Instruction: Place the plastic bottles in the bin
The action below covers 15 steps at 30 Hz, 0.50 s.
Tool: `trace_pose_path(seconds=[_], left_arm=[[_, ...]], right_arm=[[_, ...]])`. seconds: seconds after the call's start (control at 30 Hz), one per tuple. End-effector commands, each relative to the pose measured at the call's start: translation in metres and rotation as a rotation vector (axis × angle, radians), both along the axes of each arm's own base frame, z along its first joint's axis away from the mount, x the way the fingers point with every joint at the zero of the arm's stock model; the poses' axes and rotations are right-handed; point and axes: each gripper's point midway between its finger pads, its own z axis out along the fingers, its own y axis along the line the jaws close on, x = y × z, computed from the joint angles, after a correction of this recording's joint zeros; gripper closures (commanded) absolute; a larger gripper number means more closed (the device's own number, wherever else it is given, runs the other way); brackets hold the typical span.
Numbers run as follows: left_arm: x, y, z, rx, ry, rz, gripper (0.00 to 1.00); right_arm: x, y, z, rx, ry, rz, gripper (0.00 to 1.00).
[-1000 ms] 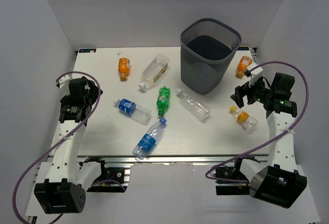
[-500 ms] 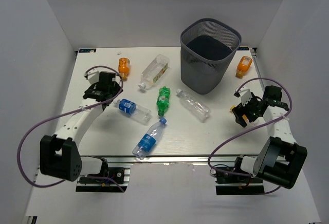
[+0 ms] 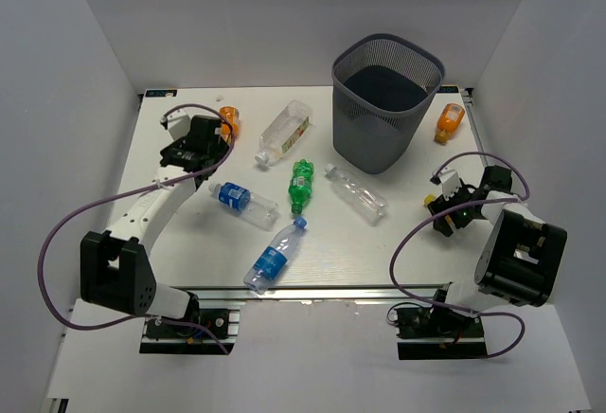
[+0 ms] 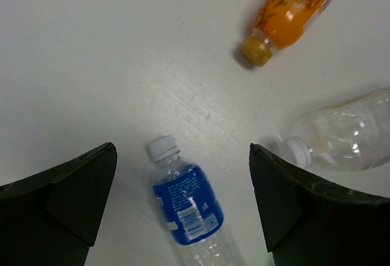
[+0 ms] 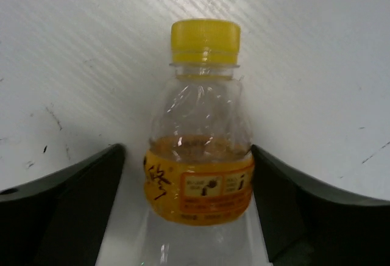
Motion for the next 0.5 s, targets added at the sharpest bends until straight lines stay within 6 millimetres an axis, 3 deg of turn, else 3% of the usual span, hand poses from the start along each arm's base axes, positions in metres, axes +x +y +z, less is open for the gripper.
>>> trace_pose_path(seconds=[0.0,0.2,0.27,0.3,0.37,0.43,0.47], left_arm=[[0.013,0.003,0.037,0.032,-0.066,0.016,0.02],[0.009,0.003,0.042,0.011,-0.105,0.018,0.02],[0.005,0.003,0.040,0.006,-0.102,0.010,0.02],[0.003,0.002,0.040,0.005,-0.101,0.007,0.02],[0.000,0.002,0.039,0.017,-0.094,-0.011,0.02],[-0.004,0.002,0.046,0.030,-0.108,-0.016,0.02],[-0.007,0.000,0.046,0.036,-0.106,-0.029,0.02]], right_arm=[[0.023,-0.001,0.002,0.022,-0.096,-0.012,0.22],[0.030,0.012,0.022,0.100,-0.158,-0.030,0.68],[0.030,0.018,0.036,0.128,-0.171,-0.020,0.73],[0.032,0.025,0.053,0.163,-0.209,0.003,0.79],[0.036,0.035,0.084,0.219,-0.249,0.019,0.81],[0.036,0.056,0.125,0.321,-0.320,0.082,0.80],[0.034,0.064,0.156,0.348,-0.373,0.118,0.80]])
